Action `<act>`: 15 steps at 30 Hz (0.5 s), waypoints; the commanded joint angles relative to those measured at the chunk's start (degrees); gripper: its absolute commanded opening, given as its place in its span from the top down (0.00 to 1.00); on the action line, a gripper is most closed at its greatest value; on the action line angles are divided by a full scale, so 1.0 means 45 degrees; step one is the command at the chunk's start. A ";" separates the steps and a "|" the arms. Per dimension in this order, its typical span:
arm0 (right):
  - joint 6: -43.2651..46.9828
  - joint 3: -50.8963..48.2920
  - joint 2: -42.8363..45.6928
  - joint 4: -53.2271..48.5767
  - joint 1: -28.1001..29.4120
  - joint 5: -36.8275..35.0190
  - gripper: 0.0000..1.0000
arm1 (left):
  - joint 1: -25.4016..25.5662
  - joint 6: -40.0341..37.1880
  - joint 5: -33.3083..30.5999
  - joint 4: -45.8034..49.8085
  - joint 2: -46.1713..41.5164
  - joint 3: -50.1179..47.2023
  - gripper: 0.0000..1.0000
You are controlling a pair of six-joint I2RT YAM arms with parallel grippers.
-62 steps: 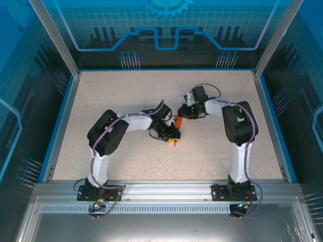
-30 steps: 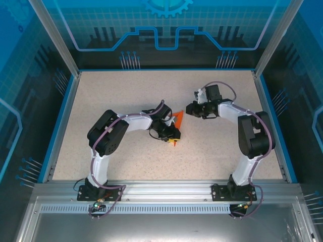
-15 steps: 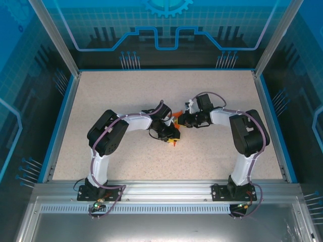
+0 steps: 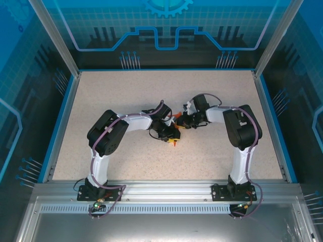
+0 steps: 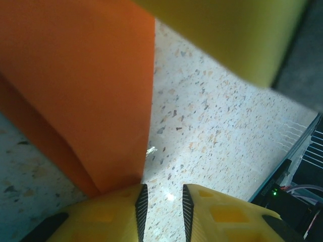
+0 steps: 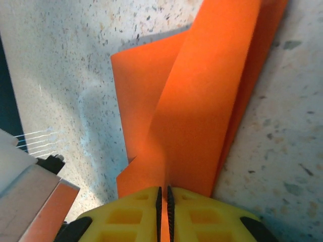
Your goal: Fold a paper plane with a square sheet of paper (fold left side to right side)
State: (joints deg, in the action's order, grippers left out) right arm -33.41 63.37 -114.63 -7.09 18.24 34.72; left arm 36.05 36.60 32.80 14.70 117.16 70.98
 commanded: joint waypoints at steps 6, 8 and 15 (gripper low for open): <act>0.0475 0.0964 -0.0745 -0.1656 0.0156 -0.0960 0.85 | 0.0257 -0.0348 -0.0085 0.0185 -0.0035 -0.0482 0.71; 0.0478 0.1031 -0.0778 -0.1848 0.0180 -0.1020 0.86 | 0.0269 -0.0081 0.0189 -0.0345 -0.0245 -0.0753 0.71; 0.0637 0.1132 -0.0815 -0.2367 0.0185 -0.1148 0.90 | 0.0184 0.0962 0.1201 -0.2272 -0.0914 -0.1167 0.70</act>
State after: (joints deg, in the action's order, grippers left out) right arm -31.79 67.66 -116.29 -14.24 18.59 32.80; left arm 36.18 38.70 34.57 6.94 115.44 66.67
